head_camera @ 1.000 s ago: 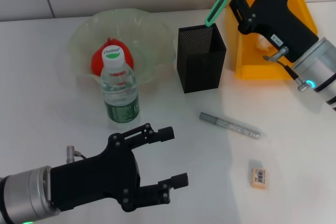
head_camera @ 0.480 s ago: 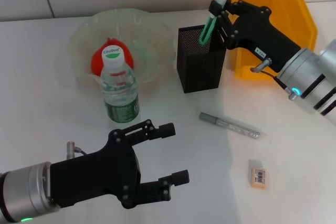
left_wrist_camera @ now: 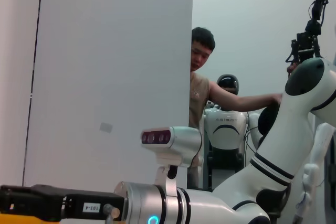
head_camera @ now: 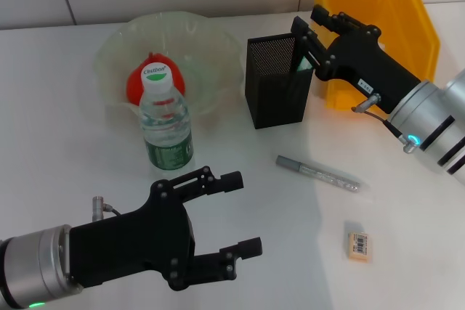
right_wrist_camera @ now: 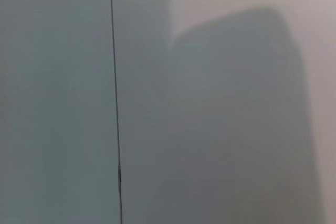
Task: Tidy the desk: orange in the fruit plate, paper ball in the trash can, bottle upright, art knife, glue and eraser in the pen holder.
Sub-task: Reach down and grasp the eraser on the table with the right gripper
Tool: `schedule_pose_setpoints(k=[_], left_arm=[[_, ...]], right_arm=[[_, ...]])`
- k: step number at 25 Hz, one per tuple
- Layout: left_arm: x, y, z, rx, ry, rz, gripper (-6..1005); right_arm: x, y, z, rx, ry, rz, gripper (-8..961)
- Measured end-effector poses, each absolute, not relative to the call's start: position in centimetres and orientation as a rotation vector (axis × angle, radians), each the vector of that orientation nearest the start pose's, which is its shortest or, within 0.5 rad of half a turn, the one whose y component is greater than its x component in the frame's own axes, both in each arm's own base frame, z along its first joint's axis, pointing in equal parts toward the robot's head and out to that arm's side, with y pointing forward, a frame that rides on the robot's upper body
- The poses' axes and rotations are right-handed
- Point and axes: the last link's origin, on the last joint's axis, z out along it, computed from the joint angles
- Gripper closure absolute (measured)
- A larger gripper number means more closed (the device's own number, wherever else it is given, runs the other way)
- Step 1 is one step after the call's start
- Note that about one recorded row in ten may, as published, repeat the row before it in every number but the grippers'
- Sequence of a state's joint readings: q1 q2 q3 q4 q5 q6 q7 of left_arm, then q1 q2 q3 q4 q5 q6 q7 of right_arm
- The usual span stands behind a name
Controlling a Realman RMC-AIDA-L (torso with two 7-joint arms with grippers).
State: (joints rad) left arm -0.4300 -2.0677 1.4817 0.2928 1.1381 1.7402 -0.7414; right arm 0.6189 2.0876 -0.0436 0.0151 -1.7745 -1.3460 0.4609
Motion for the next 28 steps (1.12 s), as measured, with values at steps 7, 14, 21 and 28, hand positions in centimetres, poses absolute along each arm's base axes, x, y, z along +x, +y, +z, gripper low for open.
schedule_pose_setpoints(k=[7,14,21,28], left_arm=[[-23.3,24.0,-6.2,-2.749,-0.129,-1.307,214],[-23.5,24.0,-6.3,-2.749,-0.139,-1.289,214],[-23.6,24.2,-6.5,-2.749,-0.146,-1.264,214],[-24.0,24.4,-6.6,-2.745,-0.165,-1.229,214]], right_arm=[[26.1,33.4,-1.7,-1.869,0.370,1.135,497],[27.1,30.4,2.0,-1.680,0.269,1.293,241],[28.1,30.2,8.5,-1.775,0.218,1.370,187],[27.4,31.9,13.7,-2.084,0.425,1.154,189]])
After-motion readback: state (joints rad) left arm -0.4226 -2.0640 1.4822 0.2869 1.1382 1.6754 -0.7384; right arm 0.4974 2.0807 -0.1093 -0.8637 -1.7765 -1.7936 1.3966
